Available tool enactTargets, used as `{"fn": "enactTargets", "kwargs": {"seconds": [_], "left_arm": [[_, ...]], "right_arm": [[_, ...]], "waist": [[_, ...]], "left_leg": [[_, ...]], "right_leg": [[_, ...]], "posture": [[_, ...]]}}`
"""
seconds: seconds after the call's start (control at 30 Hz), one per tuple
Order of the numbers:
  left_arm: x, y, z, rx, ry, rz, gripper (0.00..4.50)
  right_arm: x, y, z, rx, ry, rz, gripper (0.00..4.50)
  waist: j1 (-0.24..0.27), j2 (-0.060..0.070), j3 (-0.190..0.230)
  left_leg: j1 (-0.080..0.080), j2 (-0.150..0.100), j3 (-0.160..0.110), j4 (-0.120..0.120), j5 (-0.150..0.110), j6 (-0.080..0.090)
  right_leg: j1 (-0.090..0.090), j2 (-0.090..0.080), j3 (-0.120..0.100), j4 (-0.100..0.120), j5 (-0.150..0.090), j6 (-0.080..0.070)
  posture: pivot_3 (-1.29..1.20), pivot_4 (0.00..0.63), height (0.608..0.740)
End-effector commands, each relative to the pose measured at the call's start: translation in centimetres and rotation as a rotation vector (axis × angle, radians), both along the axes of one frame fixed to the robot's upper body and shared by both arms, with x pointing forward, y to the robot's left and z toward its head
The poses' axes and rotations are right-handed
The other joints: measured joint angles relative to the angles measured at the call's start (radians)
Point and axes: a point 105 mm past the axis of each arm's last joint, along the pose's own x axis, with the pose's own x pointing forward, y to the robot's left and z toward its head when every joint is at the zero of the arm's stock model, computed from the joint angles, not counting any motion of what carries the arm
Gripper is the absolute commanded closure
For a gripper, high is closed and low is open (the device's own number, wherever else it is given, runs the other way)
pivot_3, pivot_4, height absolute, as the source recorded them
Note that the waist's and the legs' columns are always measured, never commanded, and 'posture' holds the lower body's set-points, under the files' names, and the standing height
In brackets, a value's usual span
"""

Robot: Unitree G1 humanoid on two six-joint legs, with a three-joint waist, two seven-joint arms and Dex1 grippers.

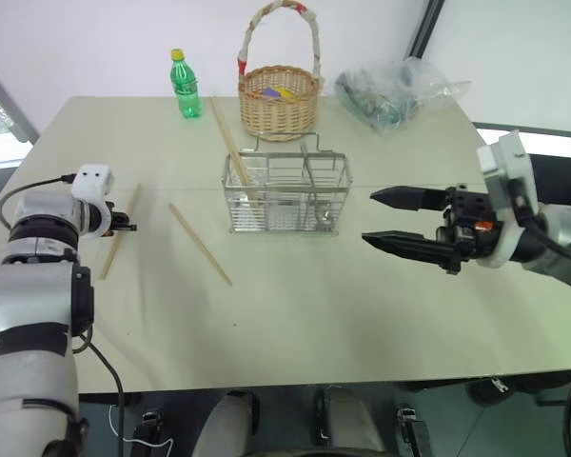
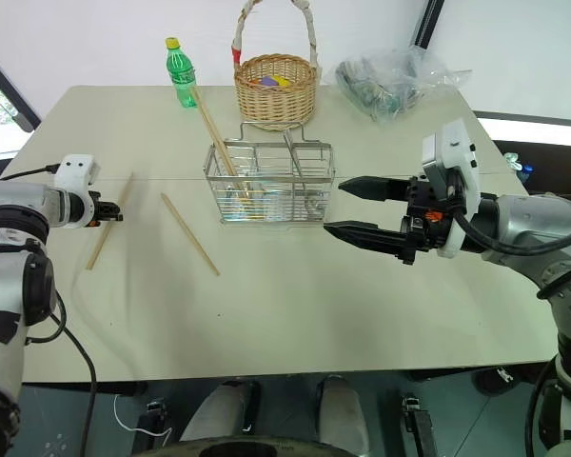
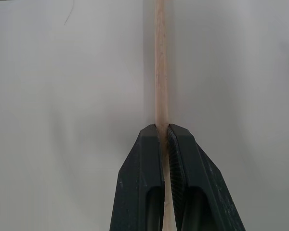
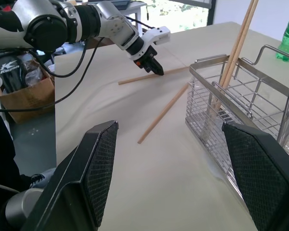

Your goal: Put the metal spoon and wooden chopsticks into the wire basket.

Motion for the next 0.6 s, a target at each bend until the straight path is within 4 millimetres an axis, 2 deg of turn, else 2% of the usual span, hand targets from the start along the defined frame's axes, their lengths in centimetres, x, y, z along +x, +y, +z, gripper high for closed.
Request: {"fn": "enactTargets", "kwargs": {"seconds": [0.03, 0.13, 0.23, 0.3, 0.4, 0.47, 0.5, 0.6], "left_arm": [[1.5, 0.4, 3.0, 0.045, -0.156, 0.011, 4.44], [3.0, 0.2, 6.3, 0.049, -0.344, 0.038, 4.44], [4.3, -0.5, 11.0, -0.021, -0.592, 0.053, 4.44], [4.6, -1.5, 15.4, -0.169, -0.789, 0.056, 4.44], [3.8, -3.0, 22.0, -0.386, -1.072, 0.023, 4.44], [3.2, -5.0, 25.0, -0.558, -1.166, -0.040, 4.44], [2.9, -6.8, 26.5, -0.634, -1.199, -0.100, 4.44], [1.9, -12.4, 28.3, -0.739, -1.194, -0.308, 4.44]], "right_arm": [[-0.1, -0.4, 0.5, -0.017, -0.033, -0.004, 0.93], [-0.2, -0.7, 0.2, -0.038, -0.030, -0.006, 0.93], [-0.2, -1.1, 0.1, -0.047, -0.030, -0.018, 0.93], [-0.1, -1.3, 0.1, -0.041, -0.035, -0.036, 0.93], [-0.1, -1.3, 0.1, -0.027, -0.038, -0.052, 0.93], [-0.2, -1.2, 0.0, -0.016, -0.036, -0.057, 0.93], [-0.2, -1.2, -0.1, -0.008, -0.034, -0.059, 0.93], [-0.3, -1.0, -0.4, -0.002, -0.031, -0.065, 0.93]], "waist": [[0.001, 0.000, 0.000], [0.003, -0.001, 0.000], [0.009, -0.002, 0.000], [0.015, -0.002, 0.000], [0.021, -0.002, 0.000], [0.024, -0.002, 0.000], [0.024, -0.001, -0.001], [0.025, -0.001, -0.001]], "left_leg": [[0.000, 0.000, 0.000, 0.000, 0.000, 0.000], [0.000, 0.000, 0.000, 0.000, 0.000, 0.000], [-0.001, 0.000, -0.001, 0.000, 0.000, 0.000], [-0.002, 0.000, -0.001, 0.001, 0.000, 0.000], [-0.003, 0.000, 0.000, 0.002, 0.000, 0.000], [-0.003, 0.000, 0.000, 0.002, 0.000, 0.000], [-0.003, 0.000, 0.000, 0.003, 0.000, 0.000], [-0.003, -0.001, 0.000, 0.006, 0.000, 0.000]], "right_leg": [[0.000, 0.000, 0.000, 0.000, 0.000, 0.000], [0.000, 0.000, 0.000, 0.000, 0.000, 0.000], [0.000, -0.001, 0.000, -0.001, 0.000, 0.000], [0.000, -0.001, 0.000, -0.001, 0.001, 0.001], [-0.001, -0.001, 0.000, -0.001, 0.001, 0.001], [-0.001, -0.002, 0.000, -0.002, 0.001, 0.001], [0.000, -0.002, -0.001, -0.002, 0.001, 0.001], [0.001, -0.003, -0.001, -0.001, 0.001, 0.002]], "posture": [[0.00, 0.150, 0.674], [0.00, 0.150, 0.674], [0.00, 0.150, 0.674], [0.00, 0.150, 0.674], [0.00, 0.150, 0.674], [0.00, 0.150, 0.674], [0.00, 0.150, 0.674], [0.00, 0.150, 0.674]]}}
